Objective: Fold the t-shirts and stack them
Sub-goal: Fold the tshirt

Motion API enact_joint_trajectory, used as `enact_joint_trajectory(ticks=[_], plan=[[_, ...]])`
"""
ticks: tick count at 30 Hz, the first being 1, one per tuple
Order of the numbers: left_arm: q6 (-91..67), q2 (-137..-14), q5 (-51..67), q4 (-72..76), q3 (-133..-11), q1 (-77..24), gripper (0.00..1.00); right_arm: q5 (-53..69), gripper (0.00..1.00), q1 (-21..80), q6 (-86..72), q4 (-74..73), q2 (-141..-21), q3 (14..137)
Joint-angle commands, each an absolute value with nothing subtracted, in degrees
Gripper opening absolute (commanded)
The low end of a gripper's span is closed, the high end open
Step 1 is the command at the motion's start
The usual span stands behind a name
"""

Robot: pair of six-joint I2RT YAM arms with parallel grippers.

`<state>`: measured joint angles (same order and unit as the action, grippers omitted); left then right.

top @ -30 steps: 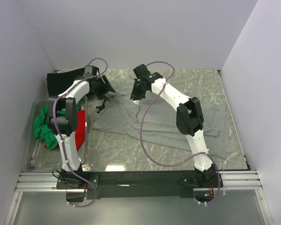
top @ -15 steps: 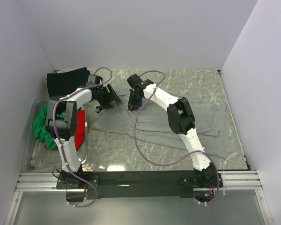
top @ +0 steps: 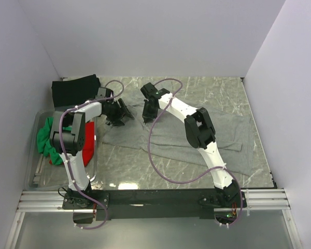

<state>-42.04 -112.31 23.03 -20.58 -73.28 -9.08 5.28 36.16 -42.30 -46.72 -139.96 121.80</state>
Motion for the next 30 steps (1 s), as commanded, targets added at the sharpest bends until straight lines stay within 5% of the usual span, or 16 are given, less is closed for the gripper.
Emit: enact_joint_trajectory(ticks=[1,30], plan=[[-40.34,-111.18,21.36,-20.22,-71.46,-9.23,0.73,3.78,0.0,35.6,-42.97,-45.71,-137.38,121.12],[-37.09,-111.53,12.31,-22.24,-67.76,-9.23,0.74,2.81,0.0,32.7,-44.03,-45.35,-130.08,113.82]])
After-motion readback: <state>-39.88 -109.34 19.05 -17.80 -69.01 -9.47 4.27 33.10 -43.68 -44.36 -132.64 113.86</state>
